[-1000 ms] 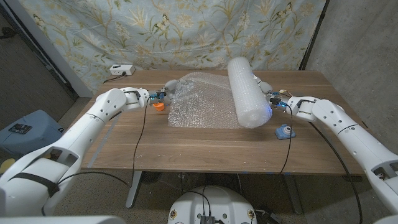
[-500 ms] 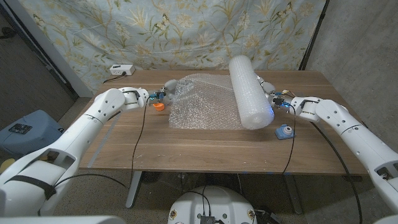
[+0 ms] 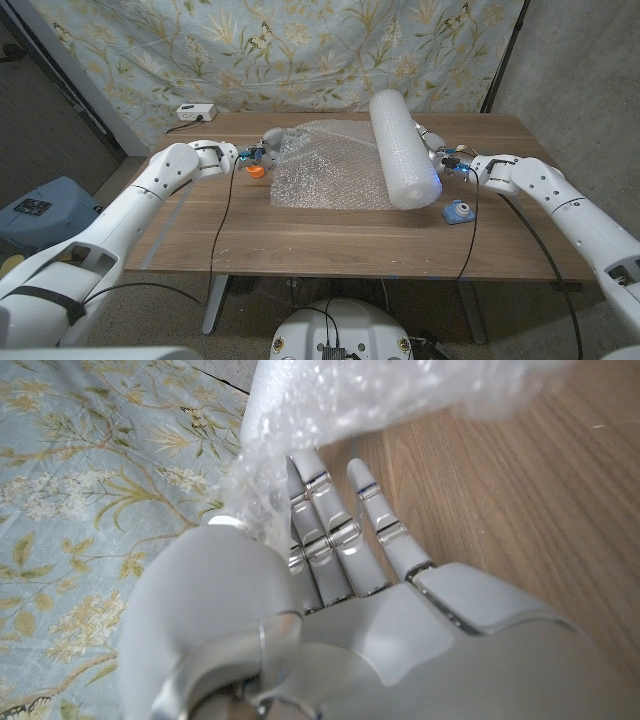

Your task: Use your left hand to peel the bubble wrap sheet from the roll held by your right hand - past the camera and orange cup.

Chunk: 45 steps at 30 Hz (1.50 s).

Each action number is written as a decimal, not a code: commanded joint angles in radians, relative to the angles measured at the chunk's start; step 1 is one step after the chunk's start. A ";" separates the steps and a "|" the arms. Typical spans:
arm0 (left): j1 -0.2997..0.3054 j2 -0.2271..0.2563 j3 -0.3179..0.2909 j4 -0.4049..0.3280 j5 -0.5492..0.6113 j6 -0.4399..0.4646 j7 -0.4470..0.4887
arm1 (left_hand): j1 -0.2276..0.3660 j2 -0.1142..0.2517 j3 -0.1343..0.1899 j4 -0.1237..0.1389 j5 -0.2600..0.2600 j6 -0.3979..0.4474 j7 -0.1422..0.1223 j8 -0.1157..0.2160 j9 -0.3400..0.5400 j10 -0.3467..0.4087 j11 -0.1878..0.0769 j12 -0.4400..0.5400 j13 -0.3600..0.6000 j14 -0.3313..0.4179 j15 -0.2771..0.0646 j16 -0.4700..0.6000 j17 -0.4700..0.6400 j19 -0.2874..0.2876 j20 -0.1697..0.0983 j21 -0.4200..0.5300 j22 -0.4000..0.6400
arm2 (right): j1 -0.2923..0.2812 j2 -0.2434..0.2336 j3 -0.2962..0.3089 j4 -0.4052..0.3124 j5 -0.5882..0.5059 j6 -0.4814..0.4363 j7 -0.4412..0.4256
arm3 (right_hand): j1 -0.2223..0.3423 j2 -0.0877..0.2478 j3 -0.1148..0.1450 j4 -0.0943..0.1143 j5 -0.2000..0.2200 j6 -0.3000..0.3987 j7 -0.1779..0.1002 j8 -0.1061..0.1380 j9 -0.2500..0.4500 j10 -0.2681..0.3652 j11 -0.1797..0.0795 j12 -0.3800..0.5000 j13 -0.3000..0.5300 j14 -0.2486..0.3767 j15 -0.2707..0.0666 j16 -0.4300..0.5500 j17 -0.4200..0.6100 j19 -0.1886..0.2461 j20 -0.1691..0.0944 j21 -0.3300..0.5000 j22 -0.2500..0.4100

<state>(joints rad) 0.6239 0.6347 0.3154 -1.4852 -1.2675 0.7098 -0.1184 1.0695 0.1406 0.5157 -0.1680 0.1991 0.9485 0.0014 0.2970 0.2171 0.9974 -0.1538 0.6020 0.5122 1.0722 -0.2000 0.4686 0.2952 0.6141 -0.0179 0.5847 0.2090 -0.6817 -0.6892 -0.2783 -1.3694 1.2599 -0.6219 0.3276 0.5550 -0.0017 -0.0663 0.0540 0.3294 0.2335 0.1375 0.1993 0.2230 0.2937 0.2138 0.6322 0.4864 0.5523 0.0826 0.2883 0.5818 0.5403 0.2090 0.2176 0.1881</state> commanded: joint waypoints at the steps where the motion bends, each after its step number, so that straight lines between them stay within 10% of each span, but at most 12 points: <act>1: 0.034 0.020 -0.032 -0.050 -0.027 -0.027 0.031 | 0.009 -0.002 0.003 0.006 0.000 0.026 0.023 0.001 0.002 0.013 -0.001 -0.001 0.006 0.005 -0.002 -0.003 0.002 0.000 0.000 0.006 0.001 | 0.025 -0.010 -0.008 0.018 -0.003 -0.043 0.002 | -0.012 0.001 -0.009 -0.001 0.006 -0.006 0.068 -0.002 -0.001 -0.003 0.003 -0.002 0.003 0.003 0.010 0.000 0.002 -0.002 0.005 -0.001 0.003; 45: 0.171 0.079 -0.111 -0.186 -0.149 -0.116 0.166 | 0.011 -0.003 0.004 0.005 0.000 0.029 0.023 -0.007 0.003 0.017 -0.004 -0.012 0.010 0.007 -0.003 -0.008 0.006 -0.007 0.000 0.026 -0.002 | 0.145 -0.012 -0.058 0.120 -0.055 -0.172 0.044 | -0.017 0.010 -0.027 0.007 0.025 -0.015 0.068 0.002 -0.006 -0.001 0.003 -0.016 0.009 0.000 0.012 0.001 0.007 0.003 0.005 0.000 0.003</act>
<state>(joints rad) 0.7746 0.7010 0.2138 -1.6502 -1.4047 0.6173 0.0259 1.0694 0.1406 0.5156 -0.1681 0.1991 0.9540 0.0032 0.2919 0.2163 1.0045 -0.1537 0.5912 0.5192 1.0719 -0.1998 0.4616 0.2997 0.6107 -0.0143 0.6042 0.2044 -0.5761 -0.7082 -0.3209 -1.2873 1.2285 -0.7690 0.3550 0.5417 0.0035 -0.0829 0.0595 0.3482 0.2245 0.1393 0.1993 0.2173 0.2922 0.2120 0.6175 0.4934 0.5470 0.0878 0.2883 0.5869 0.5403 0.2089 0.2176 0.1880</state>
